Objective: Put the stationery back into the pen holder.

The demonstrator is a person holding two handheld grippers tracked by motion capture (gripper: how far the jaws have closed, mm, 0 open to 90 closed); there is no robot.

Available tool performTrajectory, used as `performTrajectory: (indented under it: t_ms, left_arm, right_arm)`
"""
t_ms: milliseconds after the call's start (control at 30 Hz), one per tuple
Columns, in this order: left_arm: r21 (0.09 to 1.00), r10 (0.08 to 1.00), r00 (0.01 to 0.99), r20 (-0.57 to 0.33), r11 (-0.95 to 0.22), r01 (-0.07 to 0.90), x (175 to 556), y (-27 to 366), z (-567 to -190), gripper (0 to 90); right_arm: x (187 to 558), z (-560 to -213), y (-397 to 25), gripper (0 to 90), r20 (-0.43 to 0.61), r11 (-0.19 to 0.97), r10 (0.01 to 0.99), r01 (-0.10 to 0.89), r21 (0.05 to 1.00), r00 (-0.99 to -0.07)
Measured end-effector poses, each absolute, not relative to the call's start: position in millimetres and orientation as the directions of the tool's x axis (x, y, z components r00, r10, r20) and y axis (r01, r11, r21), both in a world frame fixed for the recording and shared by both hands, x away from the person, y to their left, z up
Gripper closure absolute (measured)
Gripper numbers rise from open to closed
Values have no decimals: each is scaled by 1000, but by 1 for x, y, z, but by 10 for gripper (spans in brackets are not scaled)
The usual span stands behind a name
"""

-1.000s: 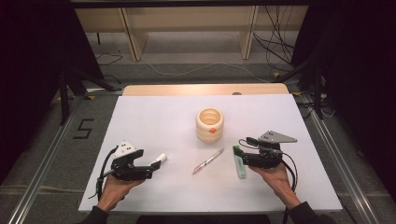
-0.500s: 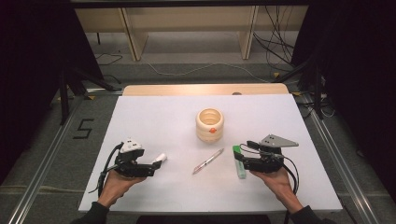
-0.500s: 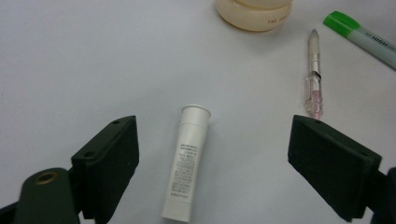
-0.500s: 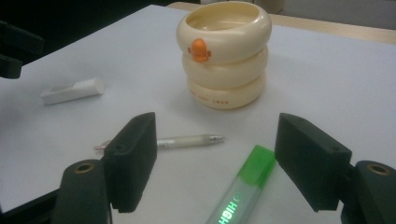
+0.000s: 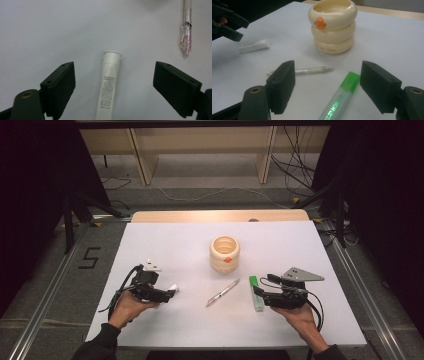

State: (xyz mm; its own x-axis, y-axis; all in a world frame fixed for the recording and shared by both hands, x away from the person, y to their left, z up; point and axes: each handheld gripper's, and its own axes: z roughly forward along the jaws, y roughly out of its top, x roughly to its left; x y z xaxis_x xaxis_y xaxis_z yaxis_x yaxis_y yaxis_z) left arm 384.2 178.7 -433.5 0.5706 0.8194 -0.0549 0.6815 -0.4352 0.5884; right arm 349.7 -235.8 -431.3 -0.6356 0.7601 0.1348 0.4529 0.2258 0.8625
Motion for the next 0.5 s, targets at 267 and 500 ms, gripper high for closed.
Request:
performTrajectory:
  t_ms: [267,500]
  left_arm:
    - [477,810,585,-40,-498,724,398,170,-442,215]
    - [438,810,585,-51,-508,742,403,169,-446,274]
  right_arm:
    - [348,-433,-234,294,128,239,759,456,857,-639]
    - [348,-435,-233,294,121,248,754,451,857,-645]
